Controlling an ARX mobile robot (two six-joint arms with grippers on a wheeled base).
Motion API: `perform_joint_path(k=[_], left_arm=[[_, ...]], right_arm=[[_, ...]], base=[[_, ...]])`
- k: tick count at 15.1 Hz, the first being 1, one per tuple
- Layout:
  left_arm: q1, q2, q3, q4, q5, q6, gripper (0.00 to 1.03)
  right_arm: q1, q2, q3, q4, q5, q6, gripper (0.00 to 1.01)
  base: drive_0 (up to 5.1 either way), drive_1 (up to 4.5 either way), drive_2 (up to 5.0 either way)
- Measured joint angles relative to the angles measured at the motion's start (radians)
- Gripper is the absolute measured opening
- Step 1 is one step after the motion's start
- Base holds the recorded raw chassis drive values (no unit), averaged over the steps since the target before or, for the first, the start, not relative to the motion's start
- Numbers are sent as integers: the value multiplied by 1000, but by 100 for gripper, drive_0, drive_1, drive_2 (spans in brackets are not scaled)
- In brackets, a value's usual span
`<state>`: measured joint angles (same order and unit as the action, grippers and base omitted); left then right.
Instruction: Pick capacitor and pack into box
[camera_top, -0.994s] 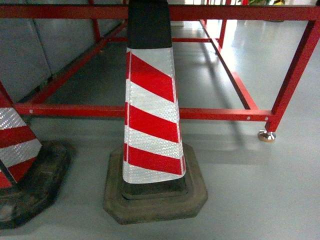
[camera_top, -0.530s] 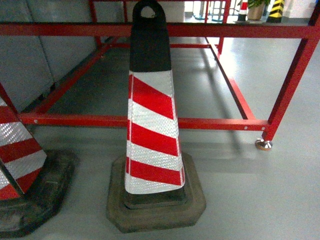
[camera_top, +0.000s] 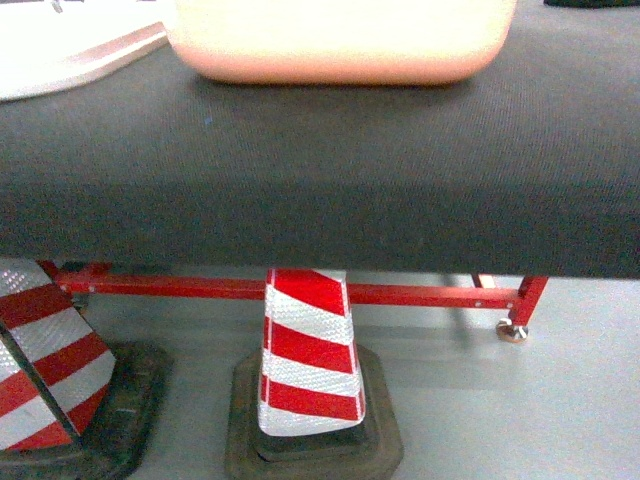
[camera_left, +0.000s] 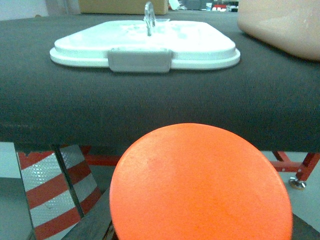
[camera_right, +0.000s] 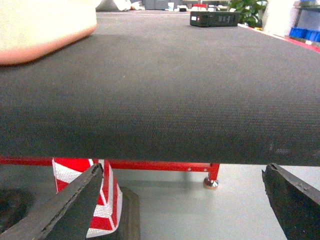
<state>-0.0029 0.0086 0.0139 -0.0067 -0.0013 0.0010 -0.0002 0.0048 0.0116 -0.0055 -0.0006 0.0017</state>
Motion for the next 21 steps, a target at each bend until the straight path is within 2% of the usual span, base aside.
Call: perform_joint_path(k=[21], left_arm=[[0,0,0,0,1,0,44]], right_arm=[[0,0,0,0,0,1,98]], base=[[0,0,0]])
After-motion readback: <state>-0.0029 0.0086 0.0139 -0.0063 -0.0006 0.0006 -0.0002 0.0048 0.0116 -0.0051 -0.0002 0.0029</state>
